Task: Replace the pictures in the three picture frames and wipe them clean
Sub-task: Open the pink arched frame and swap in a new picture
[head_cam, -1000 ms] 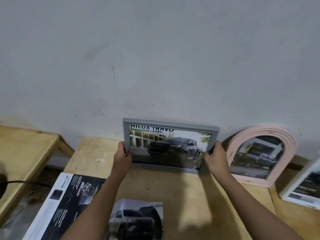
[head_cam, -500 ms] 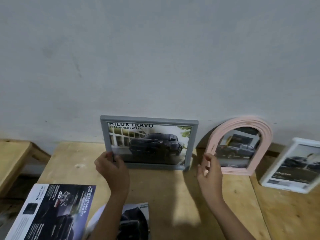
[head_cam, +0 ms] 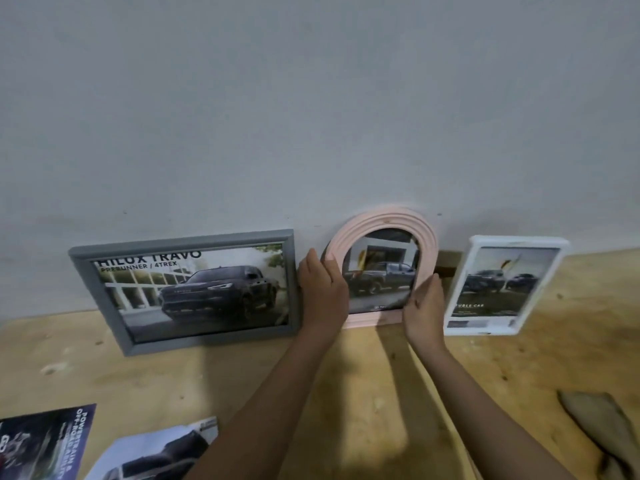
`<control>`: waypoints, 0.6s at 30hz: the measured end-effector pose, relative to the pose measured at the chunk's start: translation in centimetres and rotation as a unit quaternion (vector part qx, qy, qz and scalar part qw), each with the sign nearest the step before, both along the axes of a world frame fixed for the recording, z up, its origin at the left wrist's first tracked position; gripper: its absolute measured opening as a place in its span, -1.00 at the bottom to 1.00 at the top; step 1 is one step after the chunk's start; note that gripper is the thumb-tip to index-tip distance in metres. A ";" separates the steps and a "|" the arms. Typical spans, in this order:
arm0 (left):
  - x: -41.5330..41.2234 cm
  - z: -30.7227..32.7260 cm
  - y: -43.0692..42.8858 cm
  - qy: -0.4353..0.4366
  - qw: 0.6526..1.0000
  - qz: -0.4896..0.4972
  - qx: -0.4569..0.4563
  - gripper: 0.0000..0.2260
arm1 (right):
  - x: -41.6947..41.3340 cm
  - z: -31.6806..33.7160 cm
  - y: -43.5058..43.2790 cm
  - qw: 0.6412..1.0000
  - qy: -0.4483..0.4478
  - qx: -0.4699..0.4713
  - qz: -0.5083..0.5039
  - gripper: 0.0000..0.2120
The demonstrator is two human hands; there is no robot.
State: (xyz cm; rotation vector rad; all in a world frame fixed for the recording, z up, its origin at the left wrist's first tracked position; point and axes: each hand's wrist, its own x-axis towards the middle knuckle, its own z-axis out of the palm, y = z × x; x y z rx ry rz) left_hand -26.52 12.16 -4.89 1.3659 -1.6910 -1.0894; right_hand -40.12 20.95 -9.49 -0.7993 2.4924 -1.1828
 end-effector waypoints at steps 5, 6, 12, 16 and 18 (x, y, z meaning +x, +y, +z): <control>-1.0 0.0 0.4 0.041 0.998 0.021 0.049 -0.76 | -0.9 -0.1 0.2 0.998 -0.051 -0.024 -0.013 -0.63; -0.6 0.1 0.6 0.033 0.998 0.038 0.042 -0.77 | -0.5 0.1 1.0 0.998 -0.052 -0.032 -0.009 -0.67; 3.3 1.3 4.2 0.045 0.996 0.031 0.068 -0.76 | 2.7 0.2 9.9 0.983 -0.101 -0.127 0.088 -0.85; 4.5 2.7 6.5 0.061 0.995 0.034 0.064 -0.75 | 1.3 1.5 14.1 0.968 -0.071 -0.175 0.165 -0.80; 4.5 3.4 8.2 0.130 0.986 0.021 0.099 -0.75 | -0.3 2.1 16.6 0.957 -0.001 -0.197 0.215 -0.81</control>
